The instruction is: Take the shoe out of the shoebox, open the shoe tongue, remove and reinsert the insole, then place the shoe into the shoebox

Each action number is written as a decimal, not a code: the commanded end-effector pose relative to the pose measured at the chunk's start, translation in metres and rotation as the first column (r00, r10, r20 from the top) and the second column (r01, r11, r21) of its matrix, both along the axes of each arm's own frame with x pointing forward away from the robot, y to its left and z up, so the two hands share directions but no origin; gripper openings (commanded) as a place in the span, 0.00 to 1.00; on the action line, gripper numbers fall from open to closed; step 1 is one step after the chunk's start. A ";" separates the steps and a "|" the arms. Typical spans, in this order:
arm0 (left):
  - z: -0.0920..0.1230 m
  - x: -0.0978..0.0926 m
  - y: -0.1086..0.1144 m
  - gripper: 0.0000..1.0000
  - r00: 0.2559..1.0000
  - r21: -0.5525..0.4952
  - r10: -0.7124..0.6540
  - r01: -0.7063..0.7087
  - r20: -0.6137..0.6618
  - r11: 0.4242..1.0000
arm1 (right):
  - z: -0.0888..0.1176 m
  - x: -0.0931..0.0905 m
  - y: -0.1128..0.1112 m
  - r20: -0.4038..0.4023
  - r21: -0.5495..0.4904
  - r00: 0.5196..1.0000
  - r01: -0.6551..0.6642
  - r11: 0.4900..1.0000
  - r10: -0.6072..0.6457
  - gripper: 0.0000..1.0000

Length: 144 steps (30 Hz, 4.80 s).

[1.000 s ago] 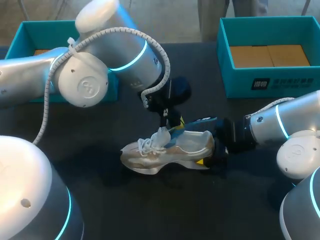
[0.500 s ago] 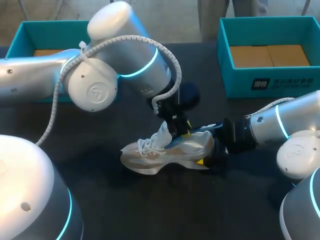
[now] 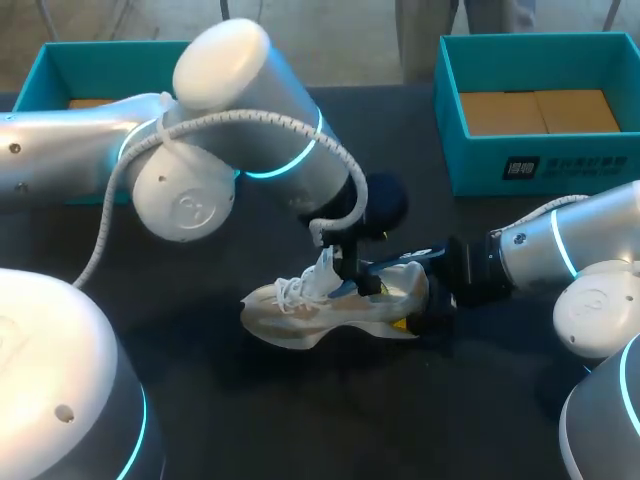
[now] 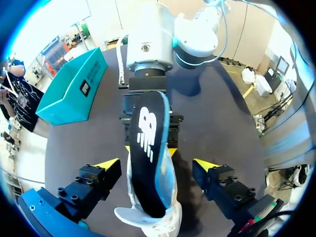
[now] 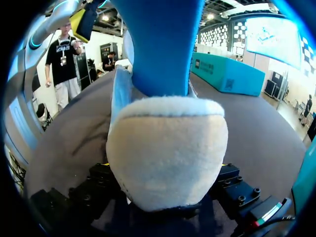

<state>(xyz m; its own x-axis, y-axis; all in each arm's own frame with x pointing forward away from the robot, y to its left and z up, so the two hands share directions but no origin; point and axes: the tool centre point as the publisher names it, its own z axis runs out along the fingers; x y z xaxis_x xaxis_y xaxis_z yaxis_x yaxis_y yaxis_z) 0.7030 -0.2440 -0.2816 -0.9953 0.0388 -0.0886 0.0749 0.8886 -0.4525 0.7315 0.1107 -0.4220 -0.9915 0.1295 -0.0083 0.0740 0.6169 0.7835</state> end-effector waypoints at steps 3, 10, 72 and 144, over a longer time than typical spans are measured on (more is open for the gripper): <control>-0.003 -0.006 0.002 1.00 0.999 -0.012 0.013 -0.012 0.048 1.000 | -0.002 -0.001 -0.001 0.000 -0.002 1.000 0.001 1.000 -0.001 0.00; -0.013 -0.011 0.009 1.00 0.994 -0.013 0.050 -0.049 0.098 0.999 | -0.002 -0.001 -0.001 0.000 -0.002 1.000 0.001 1.000 -0.001 0.00; 0.030 0.024 -0.005 0.00 0.998 -0.174 0.050 -0.044 0.031 0.984 | -0.002 -0.001 -0.001 0.000 -0.002 1.000 0.001 1.000 -0.001 0.00; 0.294 0.014 -0.072 0.00 0.913 -0.626 0.082 -0.337 -0.400 0.703 | -0.002 -0.001 -0.001 0.000 -0.002 1.000 0.001 1.000 -0.001 0.00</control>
<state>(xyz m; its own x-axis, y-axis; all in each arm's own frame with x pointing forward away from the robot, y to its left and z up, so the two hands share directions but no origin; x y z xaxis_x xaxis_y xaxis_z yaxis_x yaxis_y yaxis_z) 0.7190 -0.3224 0.0123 -0.9418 -0.1297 0.3100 -0.3359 0.3332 -0.8810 0.7314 0.1107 -0.4219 -0.9915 0.1295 -0.0083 0.0740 0.6169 0.7836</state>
